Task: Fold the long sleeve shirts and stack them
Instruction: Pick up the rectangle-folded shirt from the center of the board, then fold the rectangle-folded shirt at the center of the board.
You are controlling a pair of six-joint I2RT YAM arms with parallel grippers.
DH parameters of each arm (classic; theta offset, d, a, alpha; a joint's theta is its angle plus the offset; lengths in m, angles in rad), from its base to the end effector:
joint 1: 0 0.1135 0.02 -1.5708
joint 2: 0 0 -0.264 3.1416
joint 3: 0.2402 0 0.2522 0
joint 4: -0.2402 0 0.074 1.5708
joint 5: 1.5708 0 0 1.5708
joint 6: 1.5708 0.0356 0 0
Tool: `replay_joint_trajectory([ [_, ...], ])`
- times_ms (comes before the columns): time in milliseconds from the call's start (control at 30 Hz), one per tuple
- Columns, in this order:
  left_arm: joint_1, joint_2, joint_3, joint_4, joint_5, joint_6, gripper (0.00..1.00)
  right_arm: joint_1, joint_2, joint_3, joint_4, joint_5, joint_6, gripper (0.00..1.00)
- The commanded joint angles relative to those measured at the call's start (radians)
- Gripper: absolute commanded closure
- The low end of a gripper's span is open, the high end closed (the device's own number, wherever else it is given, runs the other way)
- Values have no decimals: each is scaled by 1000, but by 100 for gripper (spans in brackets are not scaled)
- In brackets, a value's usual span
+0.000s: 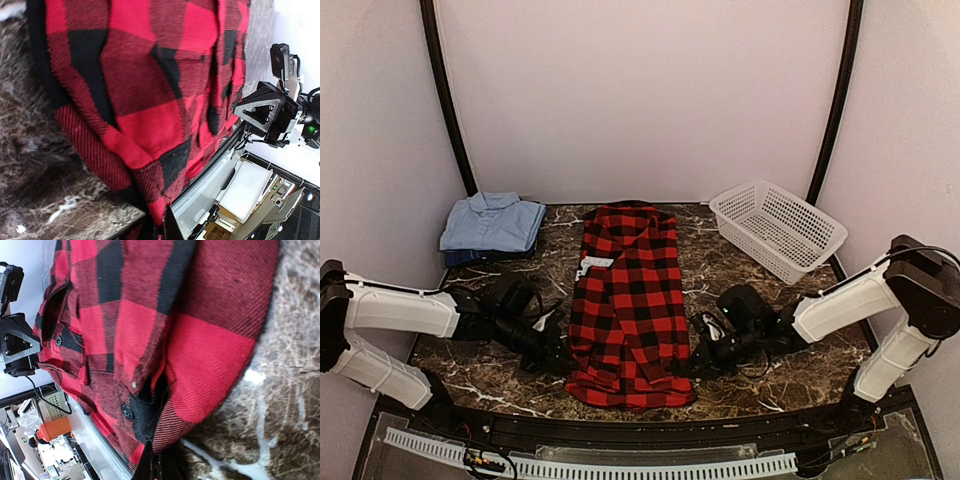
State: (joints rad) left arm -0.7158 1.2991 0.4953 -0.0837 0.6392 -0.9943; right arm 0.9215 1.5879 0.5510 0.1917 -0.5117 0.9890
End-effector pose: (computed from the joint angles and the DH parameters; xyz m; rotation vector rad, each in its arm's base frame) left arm 0.1574 -0.1651 0.1535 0.0619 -2.8027 1.3517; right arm 0.1497 0.2260 0.1185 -0.1855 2.8402 1.3056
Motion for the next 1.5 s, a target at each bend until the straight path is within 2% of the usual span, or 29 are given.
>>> replay_joint_trajectory([
  [0,4,-37,63,-72,5,23,100,-15,-62,51,-42,11,-10,100],
  [233,46,-33,142,-120,8,33,100,-66,-106,114,-97,9,-31,100],
  [400,132,-10,178,-93,23,15,100,-113,-59,176,-66,-5,-41,100],
  [600,231,77,253,-17,24,16,100,-166,63,281,3,23,-57,100],
  [800,296,230,340,111,0,17,100,-205,228,409,64,75,-66,100],
  [867,310,307,368,148,-3,12,100,-212,279,457,79,84,-62,100],
  [1067,327,407,424,223,-22,-19,100,-242,354,535,87,128,-47,100],
  [1467,332,423,430,206,-78,-25,100,-278,348,531,72,173,-56,100],
])
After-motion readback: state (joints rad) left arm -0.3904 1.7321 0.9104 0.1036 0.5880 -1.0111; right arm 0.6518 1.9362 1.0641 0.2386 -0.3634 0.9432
